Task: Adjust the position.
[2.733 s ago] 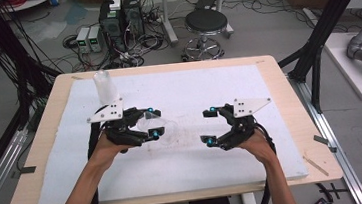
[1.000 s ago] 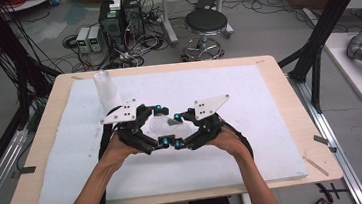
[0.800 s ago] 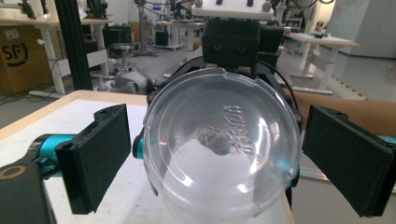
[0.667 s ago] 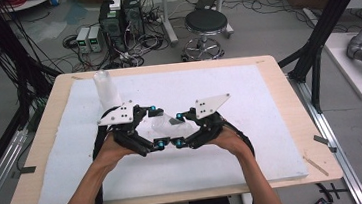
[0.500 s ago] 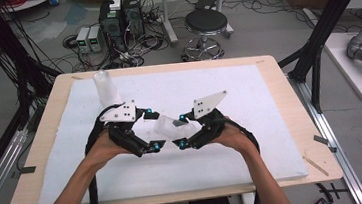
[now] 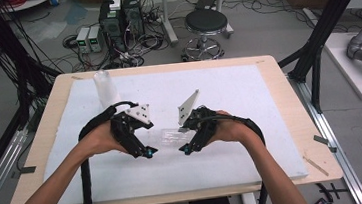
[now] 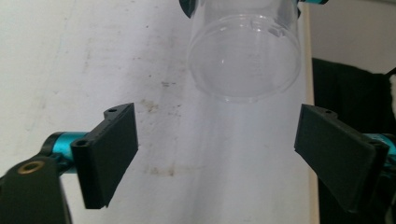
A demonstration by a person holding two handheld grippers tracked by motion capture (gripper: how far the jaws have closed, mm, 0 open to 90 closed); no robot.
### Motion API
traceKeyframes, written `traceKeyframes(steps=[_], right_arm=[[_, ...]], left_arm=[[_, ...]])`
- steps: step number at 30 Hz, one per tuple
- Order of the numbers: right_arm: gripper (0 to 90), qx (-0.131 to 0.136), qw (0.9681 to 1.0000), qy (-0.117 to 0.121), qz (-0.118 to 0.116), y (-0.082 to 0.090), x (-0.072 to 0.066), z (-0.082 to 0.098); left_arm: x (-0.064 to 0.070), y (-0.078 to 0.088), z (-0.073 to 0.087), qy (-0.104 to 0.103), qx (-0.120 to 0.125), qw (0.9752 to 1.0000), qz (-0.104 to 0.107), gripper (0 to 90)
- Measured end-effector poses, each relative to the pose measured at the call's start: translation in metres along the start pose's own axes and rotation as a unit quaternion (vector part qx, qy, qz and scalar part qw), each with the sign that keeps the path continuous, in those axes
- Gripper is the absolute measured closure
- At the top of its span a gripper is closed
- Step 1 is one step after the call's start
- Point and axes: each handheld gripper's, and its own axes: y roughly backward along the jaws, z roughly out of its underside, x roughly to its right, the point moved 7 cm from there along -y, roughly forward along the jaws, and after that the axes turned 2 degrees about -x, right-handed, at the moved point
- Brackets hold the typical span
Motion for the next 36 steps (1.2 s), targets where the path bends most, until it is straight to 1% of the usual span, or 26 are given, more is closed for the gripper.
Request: traceKeyframes(steps=[1,7,12,13,17,18,20,21,22,23,24,25,26,30,33,34,35,36], right_arm=[[35.7,-0.003,1.0,0.003,0.0,0.0,0.0,-0.001],[35.7,-0.008,0.9999,0.007,-0.002,-0.003,0.001,-0.003],[35.7,-0.011,0.9999,0.008,-0.003,-0.005,0.002,-0.003],[35.7,-0.01,0.9999,0.005,-0.005,-0.005,0.001,-0.003],[35.7,-0.009,0.9999,0.005,-0.006,-0.005,0.002,-0.003],[35.7,-0.009,0.9999,0.008,-0.004,-0.006,0.003,-0.004],[35.7,-0.009,0.9999,0.01,-0.005,-0.007,0.002,-0.004],[35.7,-0.012,0.9999,0.006,-0.006,-0.007,0.002,-0.003],[35.7,-0.011,0.9999,0.009,-0.005,-0.007,0.002,-0.004],[35.7,-0.011,0.9999,0.01,-0.005,-0.006,0.002,-0.004],[35.7,-0.011,0.9999,0.01,-0.005,-0.006,0.002,-0.004],[35.7,-0.011,0.9999,0.01,-0.006,-0.007,0.002,-0.004],[35.9,-0.011,0.9999,0.008,-0.006,-0.007,0.001,-0.004],[36.2,-0.012,0.9999,0.011,-0.003,-0.007,0.003,-0.004],[36.1,-0.012,0.9999,0.009,-0.005,-0.006,0.002,-0.004],[35.2,-0.01,0.9999,0.008,-0.005,-0.006,0.002,-0.004],[31.5,-0.009,0.9999,0.01,-0.005,-0.006,0.002,-0.004],[25.8,-0.006,0.9999,0.013,-0.006,-0.007,0.002,-0.004]], left_arm=[[0.0,0.0,0.0,-0.003,-0.007,1.0,0.001,14.6],[0.001,-0.008,-0.004,-0.008,-0.014,0.9998,0.012,14.8],[0.003,-0.017,-0.012,-0.013,-0.01,0.9996,0.024,17.5],[0.004,-0.018,-0.013,-0.015,-0.011,0.9995,0.026,18.0],[0.004,-0.021,-0.017,-0.017,-0.01,0.9994,0.028,20.9],[0.005,-0.022,-0.018,-0.016,-0.008,0.9994,0.029,21.6],[0.005,-0.023,-0.018,-0.02,-0.011,0.9992,0.032,24.1],[0.007,-0.024,-0.019,-0.017,-0.009,0.9992,0.035,25.9],[0.007,-0.024,-0.019,-0.017,-0.009,0.9992,0.035,27.8],[0.007,-0.024,-0.019,-0.024,-0.011,0.9989,0.039,30.9],[0.007,-0.024,-0.019,-0.024,-0.011,0.9989,0.039,33.7],[0.008,-0.025,-0.019,-0.026,-0.009,0.9988,0.04,33.7],[0.008,-0.025,-0.019,-0.026,-0.009,0.9988,0.04,40.2],[0.007,-0.026,-0.02,-0.021,-0.008,0.9989,0.04,41.7],[0.007,-0.025,-0.02,-0.022,-0.008,0.9989,0.04,42.1],[0.007,-0.025,-0.02,-0.021,-0.006,0.999,0.038,42.1],[0.007,-0.025,-0.02,-0.019,-0.005,0.9991,0.038,42.1],[0.007,-0.024,-0.02,-0.019,-0.005,0.9991,0.038,42.1]])
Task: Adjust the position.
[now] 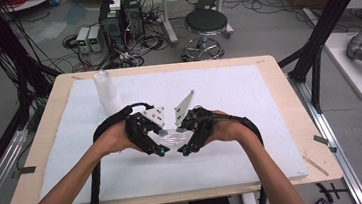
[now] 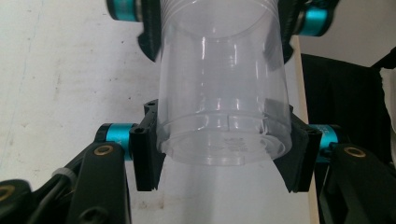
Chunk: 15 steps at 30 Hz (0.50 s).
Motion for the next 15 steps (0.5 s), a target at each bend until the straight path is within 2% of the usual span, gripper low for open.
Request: traceKeyframes(steps=[1,3,5,8,11,13,15], right_arm=[[11.8,0.004,1.0,-0.002,0.007,0.0,0.001,0.0],[11.7,0.019,0.9992,-0.01,0.033,-0.001,0.005,-0.003],[11.7,0.024,0.9991,-0.013,0.032,0.001,0.006,-0.003],[11.8,0.037,0.9989,-0.008,0.027,0.002,0.006,-0.004],[11.8,0.068,0.9972,-0.012,0.028,0.008,0.006,-0.006],[11.8,0.094,0.9948,-0.013,0.037,0.013,0.008,-0.007],[11.8,0.113,0.9926,-0.018,0.042,0.02,0.01,-0.008]], left_arm=[[0.0,0.0,0.0,-0.001,0.0,1.0,0.0,42.1],[-0.001,0.001,0.001,-0.003,-0.002,1.0,-0.003,42.1],[0.0,0.002,0.001,0.0,-0.001,1.0,-0.001,42.1],[-0.002,0.003,0.003,-0.009,-0.009,0.9999,-0.002,42.1],[-0.003,0.001,0.008,-0.004,0.013,0.9999,-0.006,42.1],[-0.004,-0.002,0.013,0.008,0.039,0.9992,-0.004,42.0],[-0.005,-0.005,0.019,0.009,0.05,0.9986,-0.011,42.0]])
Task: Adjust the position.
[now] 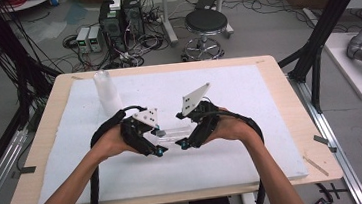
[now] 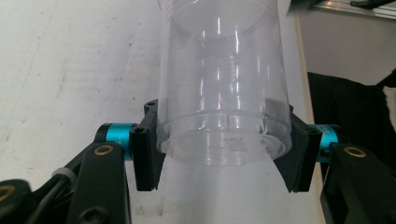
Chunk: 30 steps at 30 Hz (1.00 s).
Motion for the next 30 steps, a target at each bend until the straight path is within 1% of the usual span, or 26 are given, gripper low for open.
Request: traceKeyframes(steps=[1,2,4,5,6,7,8,9,10,11,12,13,14,16,18,19,20,21,22,23,24,25,27,30], right_arm=[[11.8,0.0,1.0,0.0,0.0,0.0,0.0,0.0],[11.8,0.037,0.9993,-0.002,0.003,0.007,0.001,-0.004],[11.8,0.055,0.9985,-0.003,0.004,0.012,0.001,-0.005],[11.8,0.062,0.998,-0.004,0.007,0.013,0.001,-0.005],[11.7,0.069,0.9975,-0.004,0.011,0.015,0.001,-0.005],[11.7,0.079,0.9968,-0.005,0.015,0.017,0.002,-0.005],[11.7,0.088,0.996,-0.009,0.016,0.019,0.002,-0.004],[11.7,0.099,0.995,-0.012,0.015,0.02,0.002,-0.003],[11.7,0.112,0.9934,-0.018,0.016,0.022,0.001,-0.002],[11.7,0.122,0.9921,-0.021,0.016,0.022,0.001,-0.002],[11.7,0.135,0.9904,-0.025,0.014,0.024,0.001,-0.001],[11.7,0.147,0.9886,-0.028,0.014,0.025,0.001,0.0],[11.7,0.158,0.9867,-0.033,0.015,0.026,0.001,0.001],[11.7,0.181,0.9827,-0.039,0.015,0.028,0.0,0.003],[11.7,0.196,0.9792,-0.049,0.013,0.03,0.0,0.006],[11.7,0.208,0.9768,-0.049,0.013,0.031,0.001,0.006],[11.7,0.217,0.9748,-0.051,0.011,0.032,0.0,0.007],[11.7,0.223,0.9732,-0.053,0.011,0.033,0.0,0.008],[11.7,0.226,0.9724,-0.055,0.011,0.033,0.0,0.009],[11.7,0.231,0.9714,-0.055,0.013,0.034,0.0,0.009],[11.7,0.233,0.971,-0.054,0.012,0.034,0.0,0.01],[11.7,0.232,0.9709,-0.057,0.011,0.033,0.0,0.01],[11.7,0.233,0.9707,-0.056,0.011,0.033,0.0,0.011],[11.7,0.232,0.971,-0.056,0.01,0.032,0.0,0.011]], left_arm=[[0.0,0.0,0.0,0.0,0.0,1.0,0.0,42.0],[-0.001,-0.001,0.006,0.008,0.02,0.9998,-0.004,42.0],[-0.002,-0.001,0.01,0.017,0.047,0.9987,-0.012,42.0],[-0.002,-0.001,0.01,0.017,0.047,0.9987,-0.012,42.0],[-0.002,0.002,0.012,0.023,0.078,0.9966,-0.011,42.0],[-0.002,0.003,0.013,0.021,0.094,0.9953,-0.013,42.0],[-0.002,0.005,0.013,0.02,0.113,0.9933,-0.017,42.0],[-0.001,0.007,0.014,0.024,0.138,0.99,-0.013,42.0],[0.0,0.008,0.015,0.023,0.152,0.988,-0.011,41.9],[0.0,0.008,0.015,0.023,0.152,0.988,-0.011,41.9],[-0.001,0.009,0.019,0.017,0.178,0.9838,-0.016,41.8],[-0.001,0.009,0.019,0.017,0.178,0.9838,-0.016,41.9],[-0.001,0.009,0.024,0.021,0.197,0.98,-0.018,41.9],[-0.001,0.01,0.029,0.027,0.219,0.9752,-0.017,41.8],[-0.002,0.012,0.032,0.036,0.251,0.9673,-0.016,41.9],[-0.002,0.014,0.034,0.038,0.264,0.9637,-0.015,41.9],[-0.003,0.016,0.035,0.04,0.274,0.9606,-0.015,41.9],[-0.003,0.018,0.036,0.041,0.28,0.9589,-0.017,41.9],[-0.004,0.019,0.037,0.04,0.282,0.9585,-0.018,41.9],[-0.004,0.021,0.036,0.039,0.288,0.9567,-0.02,41.9],[-0.004,0.022,0.036,0.038,0.292,0.9555,-0.02,42.0],[-0.003,0.023,0.035,0.038,0.299,0.9534,-0.018,42.0],[-0.003,0.025,0.034,0.035,0.302,0.9525,-0.02,42.0],[-0.002,0.024,0.033,0.034,0.304,0.952,-0.017,42.0]])
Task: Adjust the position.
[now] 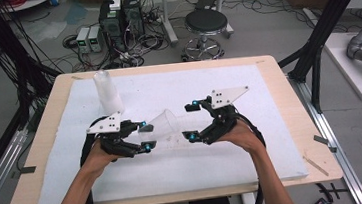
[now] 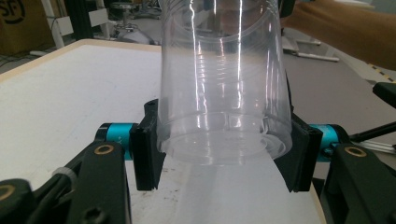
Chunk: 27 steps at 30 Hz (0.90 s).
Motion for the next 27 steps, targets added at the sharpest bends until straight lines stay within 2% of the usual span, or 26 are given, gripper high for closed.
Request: traceKeyframes(steps=[4,11,27], right_arm=[[11.7,0.004,1.0,-0.003,-0.007,-0.005,-0.001,0.003],[11.7,0.004,0.9997,-0.012,-0.02,-0.015,-0.003,0.01],[11.7,0.017,0.9988,-0.014,-0.045,-0.029,-0.006,0.007]], left_arm=[[0.003,-0.004,-0.005,-0.003,0.022,0.9997,0.006,41.9],[0.003,-0.005,-0.009,0.0,0.036,0.9993,0.009,42.0],[0.009,-0.021,-0.013,-0.01,0.039,0.9989,0.025,41.9]])
